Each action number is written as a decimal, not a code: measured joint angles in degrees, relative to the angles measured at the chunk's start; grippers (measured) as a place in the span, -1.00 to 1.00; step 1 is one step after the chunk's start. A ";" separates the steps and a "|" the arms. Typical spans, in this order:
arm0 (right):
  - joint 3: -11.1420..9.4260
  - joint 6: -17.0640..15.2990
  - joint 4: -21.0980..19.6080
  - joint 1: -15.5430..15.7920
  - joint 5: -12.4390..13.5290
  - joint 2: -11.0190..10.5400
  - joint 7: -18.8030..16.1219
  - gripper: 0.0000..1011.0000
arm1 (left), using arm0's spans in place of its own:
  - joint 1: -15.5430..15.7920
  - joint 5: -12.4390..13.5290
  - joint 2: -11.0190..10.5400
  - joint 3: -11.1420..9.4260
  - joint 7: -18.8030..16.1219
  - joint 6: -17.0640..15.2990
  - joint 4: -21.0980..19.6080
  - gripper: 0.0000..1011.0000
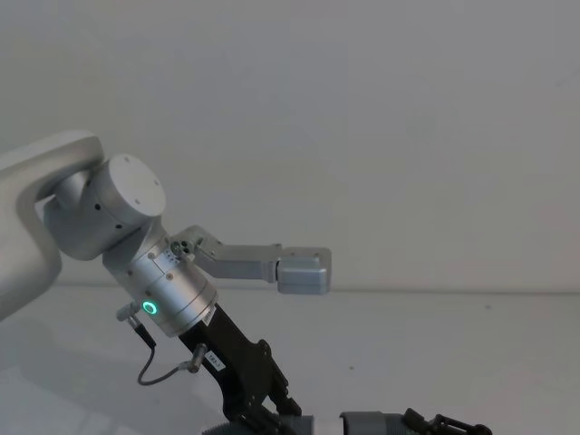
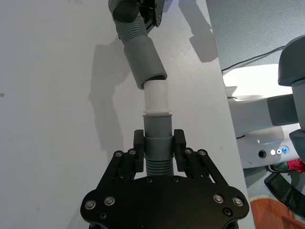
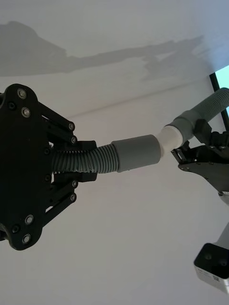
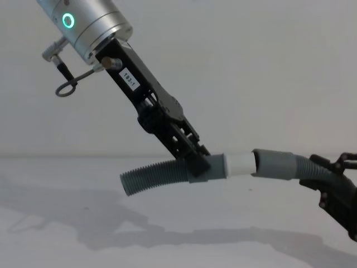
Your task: Use both hands to pick up one end of the pipe from the table, align the ends, and insert them.
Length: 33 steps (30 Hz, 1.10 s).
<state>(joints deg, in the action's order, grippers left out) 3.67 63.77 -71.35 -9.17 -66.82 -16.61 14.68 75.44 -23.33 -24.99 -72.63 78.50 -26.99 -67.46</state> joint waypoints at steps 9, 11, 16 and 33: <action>0.48 -0.01 -0.42 0.13 0.91 -0.25 -0.28 -0.58 | 0.57 -0.18 0.48 -0.68 0.38 -0.36 1.05 -0.34; 0.64 0.11 -0.47 0.14 0.93 -0.37 -0.19 -0.58 | 0.72 -0.23 0.58 -0.85 0.43 -0.43 1.33 -0.34; 1.00 0.73 -0.63 0.29 0.82 -0.67 0.44 -0.58 | 1.12 -0.30 0.87 -1.21 0.53 -0.48 2.01 -0.34; 2.25 2.65 -1.76 1.05 -0.42 -1.61 2.95 -0.58 | 2.38 -0.49 2.55 -2.51 1.96 1.45 5.36 -0.34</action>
<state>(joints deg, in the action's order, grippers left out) 5.91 66.42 -73.11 -8.12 -67.24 -18.22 17.62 77.82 -23.82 -22.44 -75.15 80.46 -25.54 -62.11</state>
